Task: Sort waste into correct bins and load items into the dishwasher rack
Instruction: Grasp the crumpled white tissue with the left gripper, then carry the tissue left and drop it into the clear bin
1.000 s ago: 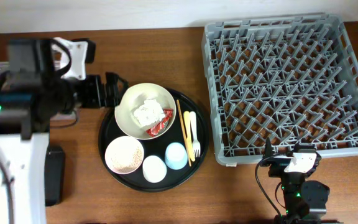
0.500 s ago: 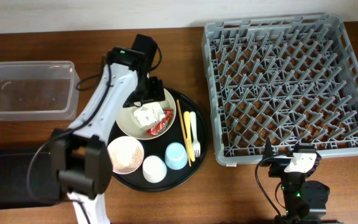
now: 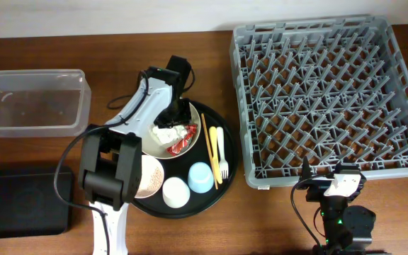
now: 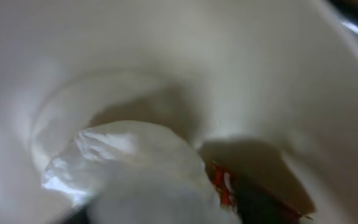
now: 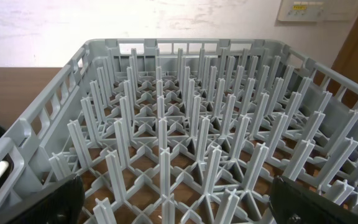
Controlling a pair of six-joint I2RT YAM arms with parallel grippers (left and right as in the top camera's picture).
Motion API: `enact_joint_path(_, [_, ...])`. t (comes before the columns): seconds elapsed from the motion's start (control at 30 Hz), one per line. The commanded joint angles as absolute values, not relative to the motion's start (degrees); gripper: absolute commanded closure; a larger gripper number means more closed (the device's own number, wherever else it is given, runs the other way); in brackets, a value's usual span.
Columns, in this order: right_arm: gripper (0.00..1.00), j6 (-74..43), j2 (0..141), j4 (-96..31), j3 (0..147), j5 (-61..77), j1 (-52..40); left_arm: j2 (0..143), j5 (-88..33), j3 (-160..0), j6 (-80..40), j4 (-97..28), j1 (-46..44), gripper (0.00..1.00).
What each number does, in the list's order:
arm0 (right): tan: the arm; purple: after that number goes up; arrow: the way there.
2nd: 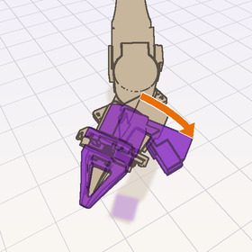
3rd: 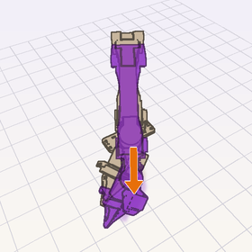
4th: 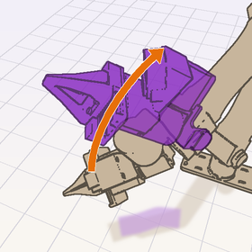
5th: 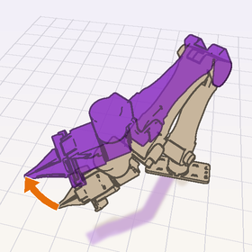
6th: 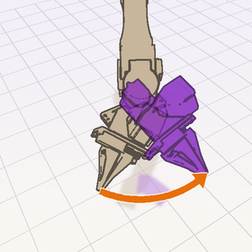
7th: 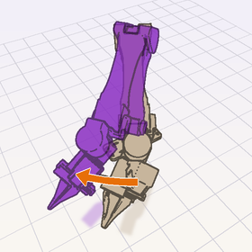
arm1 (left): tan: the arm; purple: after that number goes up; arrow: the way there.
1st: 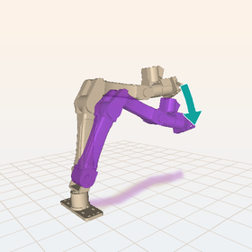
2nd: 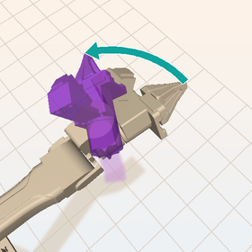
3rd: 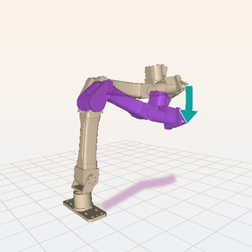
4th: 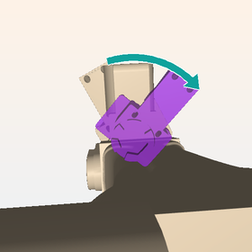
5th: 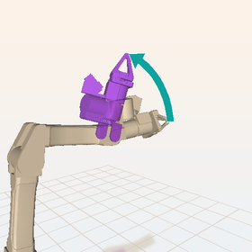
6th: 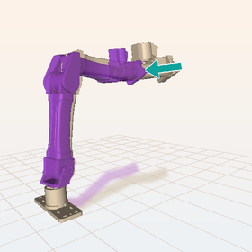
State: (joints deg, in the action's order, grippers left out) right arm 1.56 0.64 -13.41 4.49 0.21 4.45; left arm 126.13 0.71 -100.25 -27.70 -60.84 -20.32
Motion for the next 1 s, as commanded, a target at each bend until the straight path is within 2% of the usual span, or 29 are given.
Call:
enact_joint_path(0.0, [0.02, 1.48, 0.3, -13.61, 4.08, -0.25, 4.14, 126.69, 1.32, -99.96, -27.75, -60.93, -20.36, 0.75])
enact_joint_path(0.03, [0.02, 1.48, 0.3, -13.61, 4.08, -0.25, 4.14, 126.63, 1.34, -100.84, -27.31, -61.89, -20.08, 0.96])
enact_joint_path(0.07, [0.02, 1.48, 0.3, -13.61, 4.08, -0.25, 4.14, 126.52, 1.48, -102.48, -25.61, -62.78, -20.03, 1.0])
enact_joint_path(0.13, [0.02, 1.48, 0.3, -13.61, 4.08, -0.25, 4.14, 125.99, 4.64, -106.59, -24.23, -65.84, -19.81, 0.99])
enact_joint_path(0.23, [0.02, 1.48, 0.3, -13.61, 4.08, -0.25, 4.14, 125.86, 13.08, -118.72, -21.54, -76.77, -19.11, 1.0])
enact_joint_path(0.33, [0.02, 1.48, 0.3, -13.61, 4.08, -0.25, 4.14, 125.86, 14.57, -129.91, -18.94, -83.55, -16.58, 1.0])
enact_joint_path(0.43, [0.02, 1.48, 0.3, -13.61, 4.08, -0.25, 4.14, 125.86, 14.81, -141.88, -18.33, -89.62, -5.78, 1.0])
enact_joint_path(0.53, [0.02, 1.48, 0.3, -13.61, 4.08, -0.25, 4.14, 125.86, 14.15, -142.43, -18.33, -91.79, 4.71, 1.0])
enact_joint_path(0.6, [0.02, 1.48, 0.3, -13.61, 4.08, -0.25, 4.14, 125.86, 12.82, -142.43, -18.04, -91.13, 11.94, 1.0])
enact_joint_path(0.67, [0.02, 1.48, 0.3, -13.61, 4.08, -0.25, 4.14, 125.86, 1.56, -142.43, -12.91, -88.12, 17.26, 1.0])
enact_joint_path(0.7, [0.02, 1.48, 0.3, -13.61, 4.08, -0.25, 4.14, 125.89, 1.5, -142.37, -12.21, -86.08, 19.14, 1.0])
enact_joint_path(0.87, [0.02, 1.48, 0.3, -13.61, 4.08, -0.25, 4.14, 125.95, 1.45, -142.12, -11.64, -78.52, 22.46, 1.0])
enact_joint_path(0.97, [0.02, 1.48, 0.3, -13.61, 4.08, -0.25, 4.14, 126.02, 3.79, -136.7, -11.66, -72.42, 22.46, 1.0])
